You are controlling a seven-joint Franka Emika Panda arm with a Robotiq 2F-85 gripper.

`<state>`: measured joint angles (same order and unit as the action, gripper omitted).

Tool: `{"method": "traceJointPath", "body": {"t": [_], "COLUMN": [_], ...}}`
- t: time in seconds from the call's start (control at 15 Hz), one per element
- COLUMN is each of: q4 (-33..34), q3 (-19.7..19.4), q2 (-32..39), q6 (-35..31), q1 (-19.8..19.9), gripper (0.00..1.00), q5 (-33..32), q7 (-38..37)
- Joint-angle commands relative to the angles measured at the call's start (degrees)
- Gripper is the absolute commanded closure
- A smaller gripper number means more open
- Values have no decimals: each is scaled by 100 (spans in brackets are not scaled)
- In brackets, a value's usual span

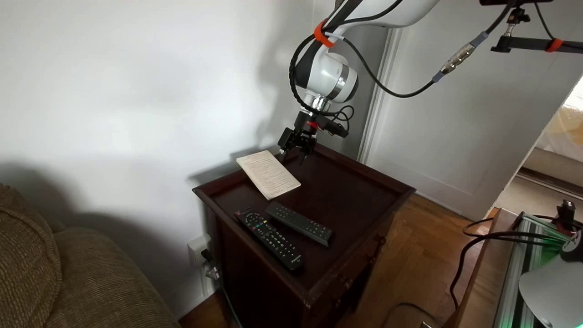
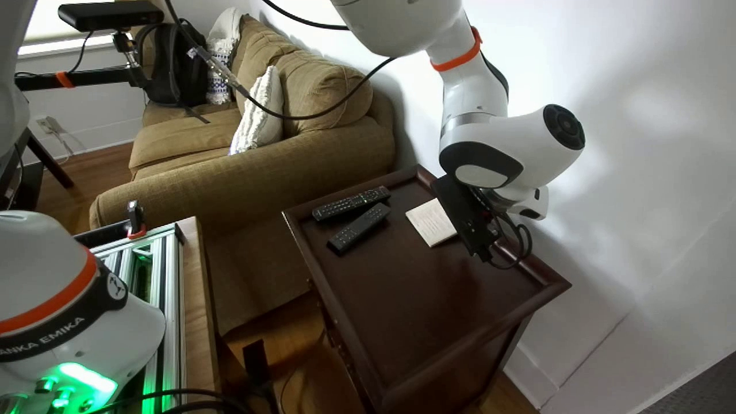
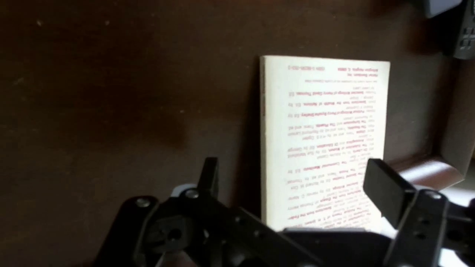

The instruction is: Turn the white book over and then put the black remote on the right on top of the white book

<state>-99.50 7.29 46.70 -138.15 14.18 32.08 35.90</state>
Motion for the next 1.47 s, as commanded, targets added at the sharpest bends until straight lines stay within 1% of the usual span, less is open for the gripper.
{"method": "traceJointPath", "body": {"t": [0.0,0.33,0.4,0.47,0.53,0.6,0.67,0.8,1.07,1.2,1.27,1.33,1.4], "q4": [470,885,946,1015,1076,1138,1191,1293,1408,1434,1429,1417,1372], "q3": [319,525,572,613,643,677,708,753,814,842,865,846,850], "q2": [456,823,881,948,1003,1063,1116,1206,1315,1321,1300,1259,1186], "q6": [-120,-11,-12,8,16,29,40,60,92,181,254,317,411], "q1": [287,402,422,441,452,470,487,519,570,592,611,598,608], "gripper": [0,0,2,8,11,18,31,44,77,90,95,99,95], "q5": [-82,-88,-75,-71,-75,-69,-66,-62,-61,-53,-33,-42,-30], "q7": [261,460,506,544,572,599,622,658,701,710,719,680,663]}}
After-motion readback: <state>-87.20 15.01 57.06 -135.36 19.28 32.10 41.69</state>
